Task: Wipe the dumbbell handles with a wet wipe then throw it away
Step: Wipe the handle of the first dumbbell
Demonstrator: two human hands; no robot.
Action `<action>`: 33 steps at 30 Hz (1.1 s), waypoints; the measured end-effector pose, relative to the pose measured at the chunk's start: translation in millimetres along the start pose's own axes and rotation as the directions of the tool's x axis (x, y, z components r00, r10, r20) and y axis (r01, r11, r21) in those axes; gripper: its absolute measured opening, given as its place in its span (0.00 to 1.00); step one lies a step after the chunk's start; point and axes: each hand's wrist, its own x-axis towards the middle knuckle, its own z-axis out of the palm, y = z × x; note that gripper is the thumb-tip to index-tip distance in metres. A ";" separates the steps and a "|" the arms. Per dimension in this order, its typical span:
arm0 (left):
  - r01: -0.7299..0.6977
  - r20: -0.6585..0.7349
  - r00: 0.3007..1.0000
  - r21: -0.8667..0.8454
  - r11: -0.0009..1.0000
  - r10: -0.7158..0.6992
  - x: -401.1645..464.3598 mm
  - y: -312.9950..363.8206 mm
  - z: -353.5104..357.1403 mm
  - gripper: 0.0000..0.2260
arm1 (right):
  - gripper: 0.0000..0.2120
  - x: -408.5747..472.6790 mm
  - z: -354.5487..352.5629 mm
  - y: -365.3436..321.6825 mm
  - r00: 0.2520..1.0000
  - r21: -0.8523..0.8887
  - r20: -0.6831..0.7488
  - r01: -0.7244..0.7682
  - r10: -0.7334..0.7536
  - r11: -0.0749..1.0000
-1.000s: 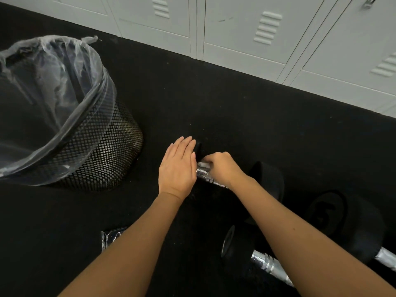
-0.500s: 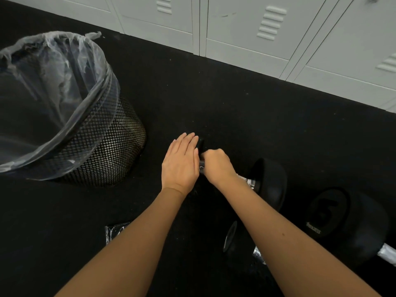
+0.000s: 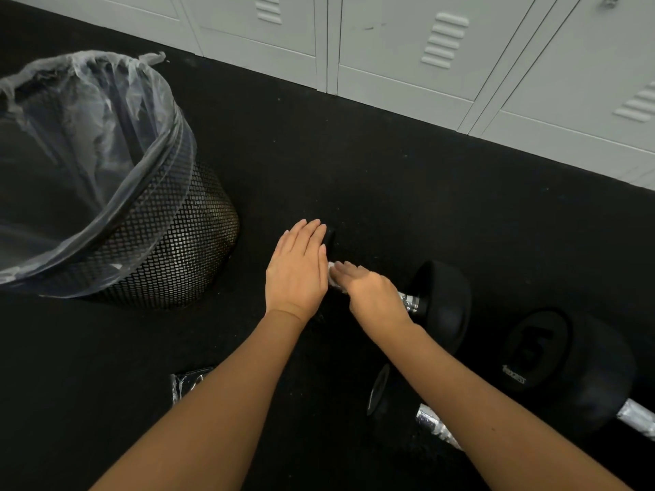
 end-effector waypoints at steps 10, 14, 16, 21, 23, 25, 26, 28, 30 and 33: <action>0.001 0.010 1.000 -0.008 1.000 0.000 -0.3 0.6 -2.1 0.20 | 0.29 -11.0 10.5 -0.4 0.989 -0.031 -0.100 0.104 -0.106 0.994; 0.001 0.009 1.000 -0.018 1.000 -0.001 -0.3 0.1 -2.7 0.20 | 0.26 -5.3 13.2 -15.6 0.975 0.034 -0.222 0.011 -0.004 0.999; -0.001 0.009 1.000 -0.025 1.000 0.001 -1.1 0.6 -3.4 0.20 | 0.26 -5.4 16.5 -17.0 0.975 0.027 -0.215 0.061 -0.053 0.998; 0.004 0.011 1.000 -0.029 1.000 -0.004 -0.6 1.1 -3.4 0.19 | 0.28 -16.9 16.2 3.8 0.974 -0.014 -0.135 0.183 -0.183 0.983; 0.003 0.002 1.000 -0.027 1.000 -0.003 -0.7 1.1 -3.1 0.19 | 0.27 -13.3 15.3 -0.5 0.977 0.040 -0.185 0.115 -0.105 0.993; 0.002 -0.002 1.000 -0.032 0.999 -0.002 -0.6 1.3 -2.9 0.20 | 0.26 -7.2 16.4 -9.8 0.971 0.084 -0.235 0.063 -0.041 0.995; 0.001 -0.005 1.000 -0.034 0.999 -0.002 -0.6 1.5 -2.8 0.21 | 0.26 -6.4 17.9 -13.7 0.968 0.095 -0.246 0.062 -0.036 0.994; 0.000 -0.020 1.000 -0.035 0.999 -0.001 -0.6 1.5 -2.6 0.24 | 0.26 -8.2 22.0 -13.0 0.966 0.093 -0.250 0.098 -0.072 0.991; 0.002 -0.024 1.000 -0.040 0.999 -0.003 -1.0 1.7 -2.8 0.24 | 0.27 -13.9 21.3 -4.9 0.963 0.069 -0.236 0.149 -0.129 0.986; 0.003 -0.008 1.000 -0.037 0.999 -0.003 -0.5 1.5 -2.5 0.22 | 0.27 -12.1 17.8 1.8 0.970 0.055 -0.213 0.132 -0.117 0.990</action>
